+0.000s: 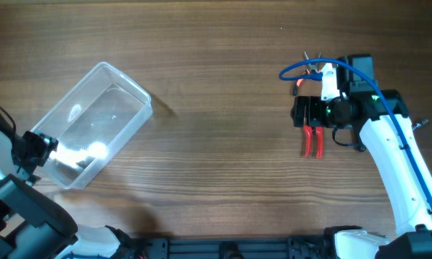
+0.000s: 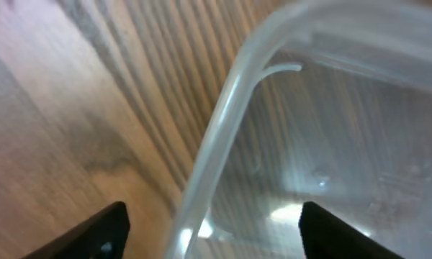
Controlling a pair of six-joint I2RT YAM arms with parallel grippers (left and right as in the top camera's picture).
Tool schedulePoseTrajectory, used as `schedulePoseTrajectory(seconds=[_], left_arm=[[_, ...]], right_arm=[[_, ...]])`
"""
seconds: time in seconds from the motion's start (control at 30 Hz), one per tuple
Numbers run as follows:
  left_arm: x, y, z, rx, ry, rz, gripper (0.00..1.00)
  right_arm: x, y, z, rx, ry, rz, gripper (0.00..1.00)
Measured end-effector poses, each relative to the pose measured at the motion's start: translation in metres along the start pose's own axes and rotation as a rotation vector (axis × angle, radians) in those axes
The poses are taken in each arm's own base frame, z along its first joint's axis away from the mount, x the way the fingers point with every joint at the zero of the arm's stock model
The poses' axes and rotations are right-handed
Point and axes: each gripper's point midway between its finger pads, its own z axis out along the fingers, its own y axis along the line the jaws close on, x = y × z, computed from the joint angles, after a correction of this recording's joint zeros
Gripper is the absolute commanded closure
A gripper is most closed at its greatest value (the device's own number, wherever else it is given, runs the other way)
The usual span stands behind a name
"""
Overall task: Pack container
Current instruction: 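Grasp the clear container rim with the left gripper and drag it to table center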
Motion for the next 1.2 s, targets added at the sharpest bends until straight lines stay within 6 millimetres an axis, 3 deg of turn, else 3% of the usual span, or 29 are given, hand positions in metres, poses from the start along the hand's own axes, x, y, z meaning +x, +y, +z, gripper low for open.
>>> schedulePoseTrajectory(seconds=[0.13, 0.17, 0.27, 0.4, 0.77, 0.87, 1.0, 1.07, 1.13, 1.17, 1.2], left_arm=[[-0.002, -0.004, 0.01, 0.024, -0.018, 0.001, 0.47], [0.0, -0.003, 0.011, 0.023, -0.015, 0.001, 0.56], [0.001, -0.005, 0.012, 0.031, -0.011, 0.002, 0.67], [0.002, -0.008, 0.012, 0.05, -0.002, 0.003, 0.93], [0.006, -0.017, 0.012, 0.106, 0.018, -0.001, 0.96], [0.008, -0.031, 0.01, 0.138, 0.015, 0.03, 0.96], [0.027, -0.086, -0.011, 0.2, -0.025, 0.232, 0.96], [0.045, -0.131, -0.035, 0.251, -0.083, 0.41, 0.96], [0.068, -0.173, -0.058, 0.319, -0.132, 0.566, 0.96], [0.09, -0.205, -0.073, 0.375, -0.178, 0.685, 0.96], [0.109, -0.22, -0.078, 0.396, -0.191, 0.769, 0.96]], right_arm=[[0.0, 0.0, 0.0, 0.0, 0.002, 0.0, 0.0], [0.0, 0.0, 0.0, 0.0, 0.002, 0.0, 0.0], [0.0, 0.0, 0.0, 0.0, 0.002, 0.0, 0.0], [0.0, 0.0, 0.0, 0.0, 0.002, 0.0, 0.0], [-0.001, -0.001, 0.0, 0.003, -0.004, 0.0, 0.0], [-0.003, -0.009, 0.0, 0.052, -0.015, 0.036, 0.0], [-0.017, -0.021, -0.015, 0.135, -0.075, 0.081, 0.0], [-0.03, -0.025, -0.034, 0.162, -0.134, 0.105, 0.0], [-0.043, -0.034, -0.06, 0.196, -0.194, 0.154, 0.0], [-0.051, -0.047, -0.079, 0.223, -0.242, 0.213, 0.0], [-0.051, -0.057, -0.087, 0.242, -0.255, 0.254, 0.0]])
